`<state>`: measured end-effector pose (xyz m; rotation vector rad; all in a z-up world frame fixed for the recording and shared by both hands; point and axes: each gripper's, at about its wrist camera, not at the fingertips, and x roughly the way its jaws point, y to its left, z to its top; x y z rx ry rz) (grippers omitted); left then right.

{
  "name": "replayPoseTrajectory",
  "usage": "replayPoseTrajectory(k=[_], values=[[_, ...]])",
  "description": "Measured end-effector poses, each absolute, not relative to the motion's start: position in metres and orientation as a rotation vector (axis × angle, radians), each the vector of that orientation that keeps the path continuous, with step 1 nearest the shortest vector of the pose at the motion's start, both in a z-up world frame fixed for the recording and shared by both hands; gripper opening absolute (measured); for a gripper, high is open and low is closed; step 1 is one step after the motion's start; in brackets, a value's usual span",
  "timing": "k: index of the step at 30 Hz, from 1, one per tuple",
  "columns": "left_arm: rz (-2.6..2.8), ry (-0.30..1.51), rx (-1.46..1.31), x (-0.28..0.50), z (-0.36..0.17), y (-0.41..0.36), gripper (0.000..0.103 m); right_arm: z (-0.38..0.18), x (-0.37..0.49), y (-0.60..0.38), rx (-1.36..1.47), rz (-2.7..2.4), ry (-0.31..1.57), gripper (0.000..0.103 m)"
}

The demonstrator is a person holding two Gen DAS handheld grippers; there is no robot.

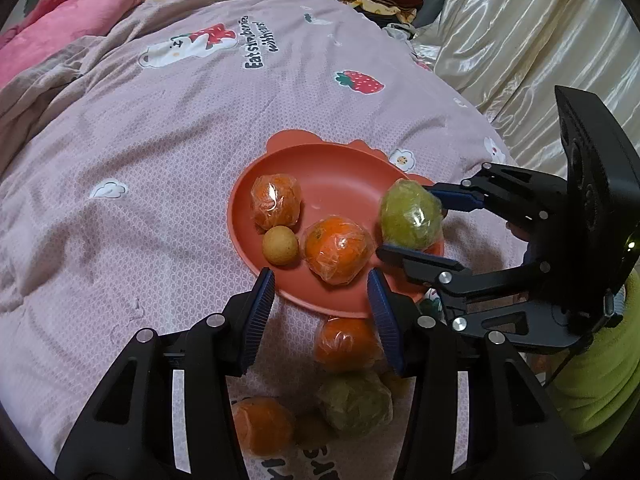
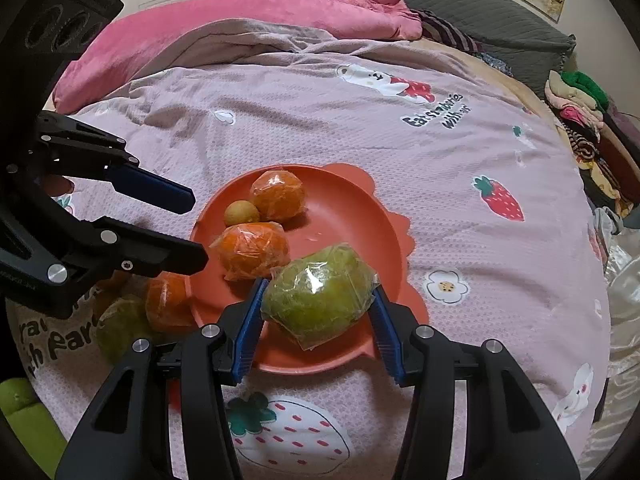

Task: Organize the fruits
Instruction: 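Lower the bagged green fruit into the plate and open the right tool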

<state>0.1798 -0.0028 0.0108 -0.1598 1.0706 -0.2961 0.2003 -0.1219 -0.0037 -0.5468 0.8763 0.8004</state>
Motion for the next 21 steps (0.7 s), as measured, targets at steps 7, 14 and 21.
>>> replayPoseTrajectory(k=[7, 14, 21], values=[[-0.293, 1.065, -0.159, 0.1787, 0.0123, -0.002, 0.04, -0.0087, 0.2015, -0.118, -0.55, 0.807, 0.896, 0.049], [-0.289, 1.055, -0.165, 0.1783, 0.015, 0.001, 0.04, -0.0083, 0.1991, -0.1186, -0.541, 0.812, 0.895, 0.052], [-0.279, 1.037, -0.171, 0.1742, 0.0205, 0.0062, 0.04, -0.0038, 0.1968, -0.121, -0.527, 0.804, 0.881, 0.058]])
